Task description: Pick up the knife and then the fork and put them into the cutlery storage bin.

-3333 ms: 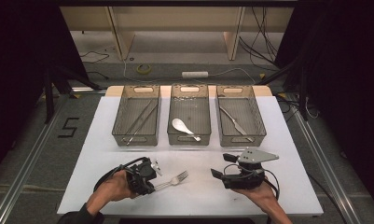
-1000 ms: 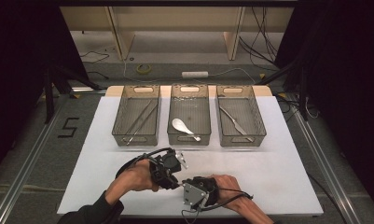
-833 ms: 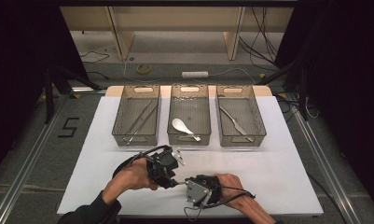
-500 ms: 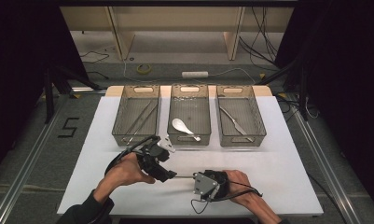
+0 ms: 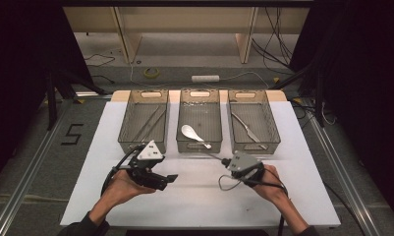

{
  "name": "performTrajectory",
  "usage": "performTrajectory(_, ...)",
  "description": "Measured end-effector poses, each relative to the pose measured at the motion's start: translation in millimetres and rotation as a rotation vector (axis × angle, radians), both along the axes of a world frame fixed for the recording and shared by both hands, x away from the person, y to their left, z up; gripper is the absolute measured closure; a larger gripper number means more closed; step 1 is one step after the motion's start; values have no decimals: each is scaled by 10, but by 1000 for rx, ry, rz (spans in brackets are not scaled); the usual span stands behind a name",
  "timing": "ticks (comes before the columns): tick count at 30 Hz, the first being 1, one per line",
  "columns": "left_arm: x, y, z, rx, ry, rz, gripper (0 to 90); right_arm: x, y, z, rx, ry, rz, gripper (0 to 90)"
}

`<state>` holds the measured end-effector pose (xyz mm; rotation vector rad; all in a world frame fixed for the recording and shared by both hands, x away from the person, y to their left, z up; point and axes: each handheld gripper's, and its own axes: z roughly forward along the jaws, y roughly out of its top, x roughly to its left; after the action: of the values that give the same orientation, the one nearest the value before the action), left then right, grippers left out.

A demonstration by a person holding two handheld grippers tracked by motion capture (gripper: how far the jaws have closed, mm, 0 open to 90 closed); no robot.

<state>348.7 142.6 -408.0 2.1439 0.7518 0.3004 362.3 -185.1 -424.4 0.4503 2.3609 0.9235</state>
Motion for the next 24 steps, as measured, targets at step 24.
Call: performTrajectory(24, -135, 370, -73, -240, -109, 154, 177, 1664, -712, 339, 191, 250, -541, 875)
